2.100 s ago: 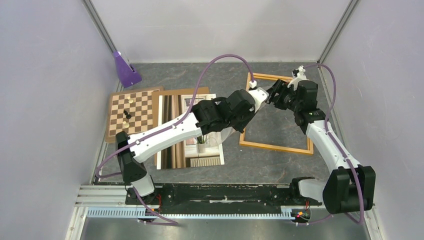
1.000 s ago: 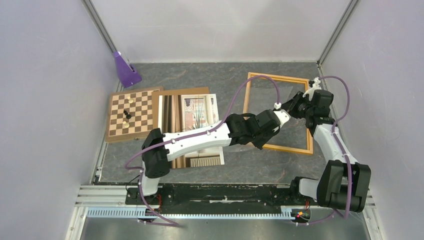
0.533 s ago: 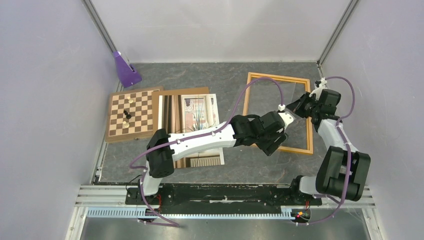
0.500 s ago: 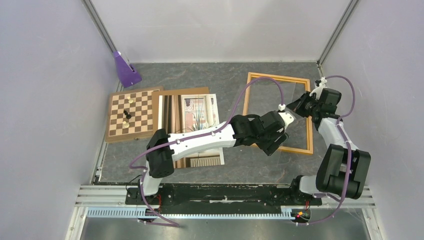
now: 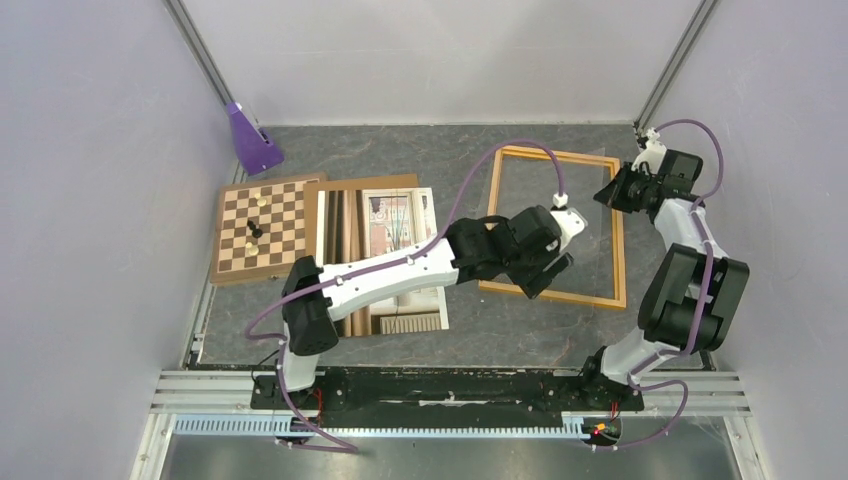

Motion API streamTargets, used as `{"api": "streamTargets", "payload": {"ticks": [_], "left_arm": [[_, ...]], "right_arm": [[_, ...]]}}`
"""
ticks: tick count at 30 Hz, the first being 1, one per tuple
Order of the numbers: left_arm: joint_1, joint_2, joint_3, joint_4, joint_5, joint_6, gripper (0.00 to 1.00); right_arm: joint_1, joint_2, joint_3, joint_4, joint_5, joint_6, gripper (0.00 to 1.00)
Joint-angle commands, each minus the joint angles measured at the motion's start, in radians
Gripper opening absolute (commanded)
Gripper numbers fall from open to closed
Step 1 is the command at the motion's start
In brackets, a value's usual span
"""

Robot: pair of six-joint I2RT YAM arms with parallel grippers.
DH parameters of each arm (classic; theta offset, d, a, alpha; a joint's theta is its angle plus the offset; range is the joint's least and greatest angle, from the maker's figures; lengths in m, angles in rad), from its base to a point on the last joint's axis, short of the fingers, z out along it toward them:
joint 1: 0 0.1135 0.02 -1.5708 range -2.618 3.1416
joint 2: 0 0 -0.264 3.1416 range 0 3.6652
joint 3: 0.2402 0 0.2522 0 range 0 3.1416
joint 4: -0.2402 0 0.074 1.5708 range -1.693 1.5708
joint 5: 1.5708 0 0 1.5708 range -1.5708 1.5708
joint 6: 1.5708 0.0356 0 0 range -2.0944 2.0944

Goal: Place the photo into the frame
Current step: Place the photo frame item in the photo frame.

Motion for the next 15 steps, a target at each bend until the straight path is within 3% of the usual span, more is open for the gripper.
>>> {"api": "streamTargets", "payload": {"ticks": [1, 9, 15], "left_arm": [[0.083, -0.065, 0.002, 0.021, 0.035, 0.071, 0.76], [0.151, -0.020, 0.034, 0.022, 0.064, 0.136, 0.76], [0.200, 0.038, 0.091, -0.007, 0.132, 0.136, 0.75]], "right_arm": [[-0.019, 0.051, 0.093, -0.066, 0.021, -0.180, 0.00], [-0.036, 0.146, 0.190, -0.131, 0.031, -0.309, 0.00], [-0.037, 0.176, 0.197, -0.124, 0.010, -0.318, 0.00]]}}
